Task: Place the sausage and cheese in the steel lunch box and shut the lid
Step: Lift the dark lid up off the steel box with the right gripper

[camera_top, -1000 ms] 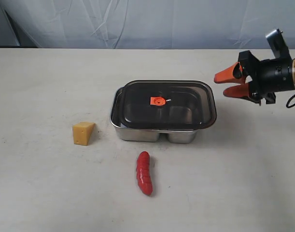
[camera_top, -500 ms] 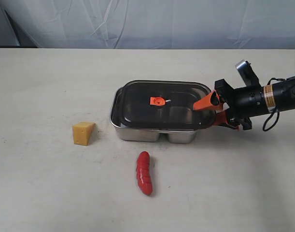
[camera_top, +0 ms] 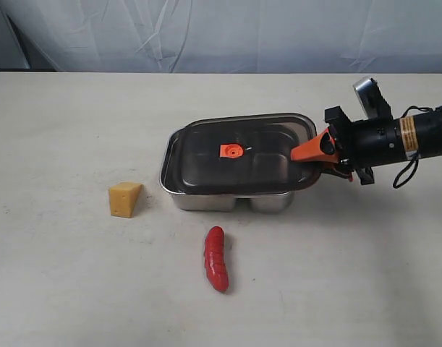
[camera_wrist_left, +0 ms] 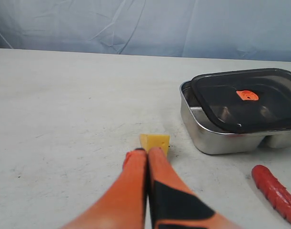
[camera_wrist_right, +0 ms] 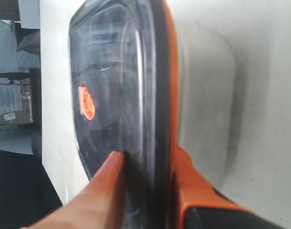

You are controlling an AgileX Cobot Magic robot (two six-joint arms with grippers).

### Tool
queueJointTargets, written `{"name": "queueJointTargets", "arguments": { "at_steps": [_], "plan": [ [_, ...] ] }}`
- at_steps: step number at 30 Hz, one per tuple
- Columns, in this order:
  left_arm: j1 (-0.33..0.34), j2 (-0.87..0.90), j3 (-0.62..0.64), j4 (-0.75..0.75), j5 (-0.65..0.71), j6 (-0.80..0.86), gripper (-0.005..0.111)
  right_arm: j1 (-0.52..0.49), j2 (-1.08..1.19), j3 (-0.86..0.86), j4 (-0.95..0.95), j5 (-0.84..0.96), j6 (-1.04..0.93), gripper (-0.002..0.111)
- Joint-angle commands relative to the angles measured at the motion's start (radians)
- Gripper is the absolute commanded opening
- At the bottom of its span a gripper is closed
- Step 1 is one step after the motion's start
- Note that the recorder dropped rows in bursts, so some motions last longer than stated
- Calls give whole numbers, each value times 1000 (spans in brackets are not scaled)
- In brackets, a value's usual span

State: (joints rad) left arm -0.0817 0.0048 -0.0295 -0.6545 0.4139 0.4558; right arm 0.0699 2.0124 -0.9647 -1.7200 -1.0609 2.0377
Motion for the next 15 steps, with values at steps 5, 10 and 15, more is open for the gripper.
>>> {"name": "queueJointTargets", "arguments": {
  "at_steps": [5,10,15],
  "plan": [
    [0,-5,1,2,0,-3,0,0,-144,3,-24,-10,-24,0],
    [0,-5,1,2,0,-3,0,0,-155,3,-24,-6,2,0],
    [0,-5,1,2,0,-3,0,0,-127,3,-24,6,14,0]
  ]
}}
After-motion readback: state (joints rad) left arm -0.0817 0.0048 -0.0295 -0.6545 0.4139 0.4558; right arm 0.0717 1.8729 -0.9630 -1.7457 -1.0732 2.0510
